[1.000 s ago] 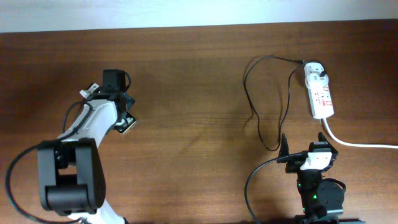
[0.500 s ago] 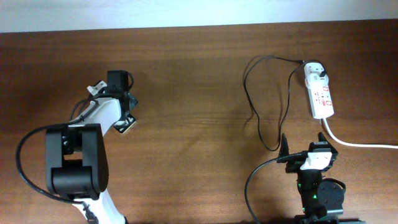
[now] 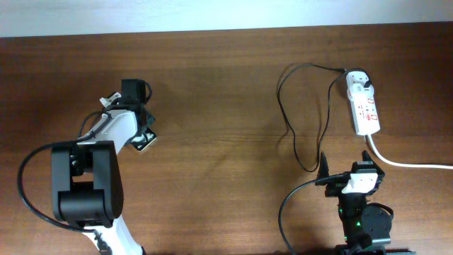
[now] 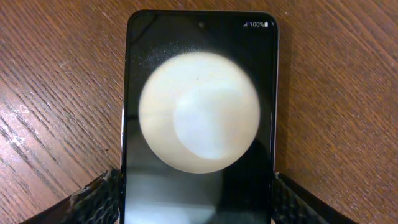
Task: Plug charger to phone and switch on socket
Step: 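Close the left gripper on the black phone's edges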
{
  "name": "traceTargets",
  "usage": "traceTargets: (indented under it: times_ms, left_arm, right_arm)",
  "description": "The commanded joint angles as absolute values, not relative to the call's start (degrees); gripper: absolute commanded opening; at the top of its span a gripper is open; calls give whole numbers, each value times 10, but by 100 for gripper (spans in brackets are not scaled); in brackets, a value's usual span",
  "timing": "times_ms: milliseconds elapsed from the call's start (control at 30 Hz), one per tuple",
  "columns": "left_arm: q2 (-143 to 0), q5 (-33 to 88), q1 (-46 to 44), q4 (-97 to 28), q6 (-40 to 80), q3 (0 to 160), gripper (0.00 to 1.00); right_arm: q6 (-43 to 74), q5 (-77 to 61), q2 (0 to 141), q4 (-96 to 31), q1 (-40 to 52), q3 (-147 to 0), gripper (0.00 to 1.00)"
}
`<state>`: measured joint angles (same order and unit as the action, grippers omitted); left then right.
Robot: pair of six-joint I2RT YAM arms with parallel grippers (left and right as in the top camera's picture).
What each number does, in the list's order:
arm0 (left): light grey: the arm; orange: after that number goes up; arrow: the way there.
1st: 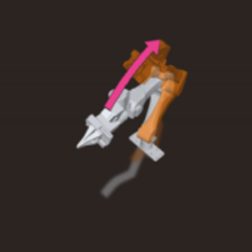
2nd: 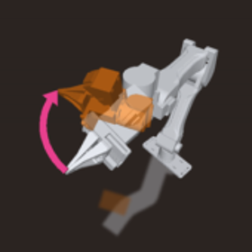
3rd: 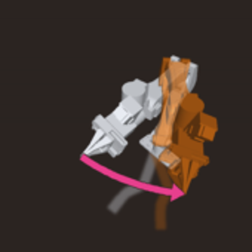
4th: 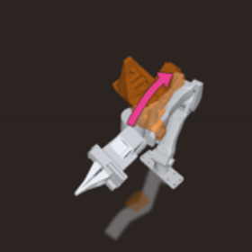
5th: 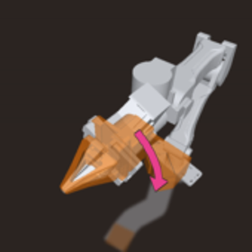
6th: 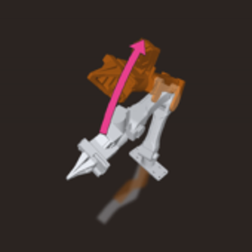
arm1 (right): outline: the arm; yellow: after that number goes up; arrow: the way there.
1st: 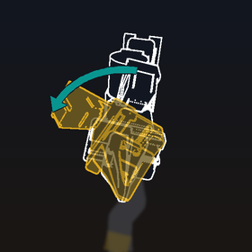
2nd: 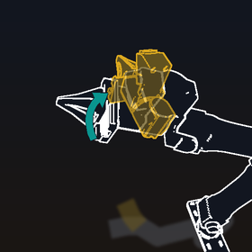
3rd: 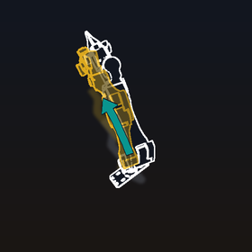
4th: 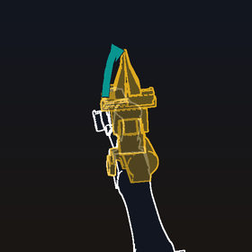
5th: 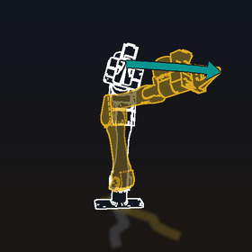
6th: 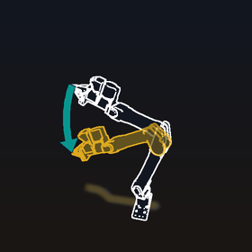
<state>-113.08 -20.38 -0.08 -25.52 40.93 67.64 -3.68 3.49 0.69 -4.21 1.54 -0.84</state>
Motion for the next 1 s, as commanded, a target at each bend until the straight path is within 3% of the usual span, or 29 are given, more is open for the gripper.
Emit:
traceTargets:
  times_ms: [0,233,300,333,367,500,600,867,967]
  left_arm:
    - [-1156,-181,2,-271,354,667,67]
    - [-1156,-153,2,-271,208,667,70]
    - [-1156,-152,2,-275,210,667,82]
    - [-1156,-152,2,-280,215,667,95]
    - [-1156,-152,2,-281,223,667,99]
    - [-1155,-180,2,-297,238,669,99]
    - [-1155,-180,9,-333,375,668,99]
    - [-1155,-188,47,-335,382,664,99]
    - [-1155,-140,84,-332,362,664,99]
  right_arm:
    - [-41,32,3,-44,15,-3,99]
    - [-41,32,3,-44,15,-3,99]
    - [-41,32,3,-44,15,-3,99]
    - [-41,32,3,-44,15,-3,99]
    - [-41,32,3,-44,15,-3,99]
    - [-41,32,3,-44,15,-3,99]
    - [-41,32,3,-44,15,-3,99]
    - [-41,32,3,-44,15,-3,99]
    - [-41,32,3,-44,15,-3,99]
